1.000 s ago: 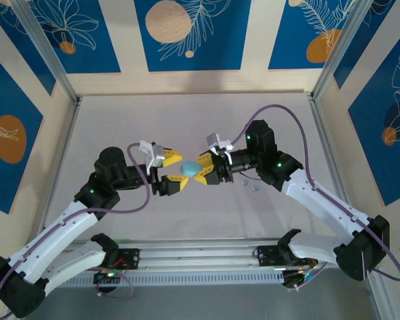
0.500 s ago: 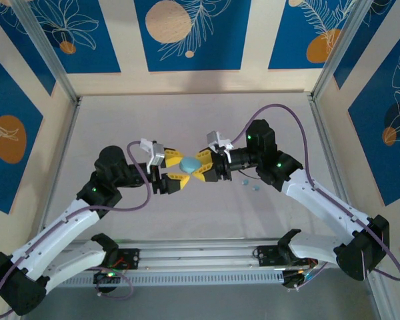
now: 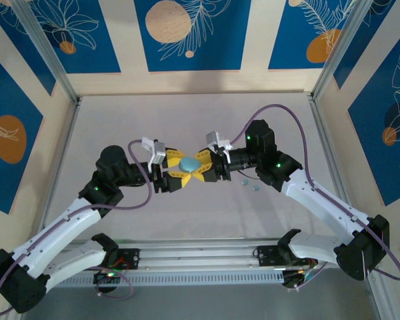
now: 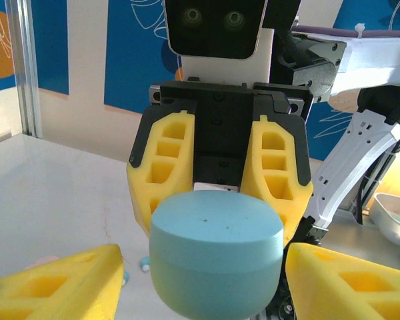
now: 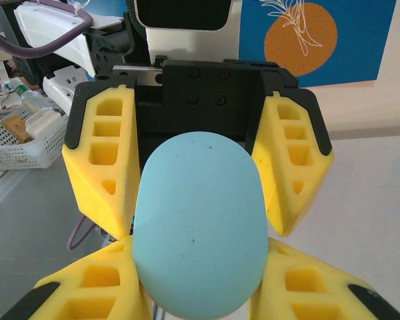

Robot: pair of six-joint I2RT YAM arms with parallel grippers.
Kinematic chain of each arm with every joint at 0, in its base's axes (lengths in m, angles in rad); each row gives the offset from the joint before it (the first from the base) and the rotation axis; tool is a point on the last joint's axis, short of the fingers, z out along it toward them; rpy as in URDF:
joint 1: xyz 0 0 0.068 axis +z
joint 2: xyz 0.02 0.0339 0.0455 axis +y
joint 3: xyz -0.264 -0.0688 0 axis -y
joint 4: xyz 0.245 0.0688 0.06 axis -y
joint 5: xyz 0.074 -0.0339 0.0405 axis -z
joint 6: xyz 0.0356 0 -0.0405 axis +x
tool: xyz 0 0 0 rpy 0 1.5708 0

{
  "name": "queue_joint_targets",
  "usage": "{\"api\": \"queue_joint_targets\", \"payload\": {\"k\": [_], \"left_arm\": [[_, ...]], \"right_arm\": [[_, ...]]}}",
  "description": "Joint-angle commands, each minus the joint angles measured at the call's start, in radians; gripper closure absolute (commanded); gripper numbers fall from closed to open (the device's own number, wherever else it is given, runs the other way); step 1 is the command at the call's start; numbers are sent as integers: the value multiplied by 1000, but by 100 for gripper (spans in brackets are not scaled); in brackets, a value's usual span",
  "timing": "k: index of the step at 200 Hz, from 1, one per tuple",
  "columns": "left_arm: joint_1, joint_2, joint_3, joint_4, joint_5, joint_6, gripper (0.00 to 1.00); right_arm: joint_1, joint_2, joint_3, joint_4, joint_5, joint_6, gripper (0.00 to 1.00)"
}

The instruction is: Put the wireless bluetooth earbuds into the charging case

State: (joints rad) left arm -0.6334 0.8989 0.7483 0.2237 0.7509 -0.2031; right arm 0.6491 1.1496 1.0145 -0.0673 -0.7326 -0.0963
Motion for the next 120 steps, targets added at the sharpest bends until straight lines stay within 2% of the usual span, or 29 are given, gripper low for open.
{"api": "queue_joint_targets", "payload": {"k": [1,35,82,120], "left_arm": [[-15,5,31,9,5,10,38],[-20,6,35,4,-1,16,44],[-26,0,34,17,-10,18,39],[-27,2,28,34,2,11,43]], "right_arm": [[12,2,4,17,7,-8,76],[14,4,6,18,6,-10,76],[18,13,13,-11,11,-29,76],[20,12,12,-5,14,-28,76]]}}
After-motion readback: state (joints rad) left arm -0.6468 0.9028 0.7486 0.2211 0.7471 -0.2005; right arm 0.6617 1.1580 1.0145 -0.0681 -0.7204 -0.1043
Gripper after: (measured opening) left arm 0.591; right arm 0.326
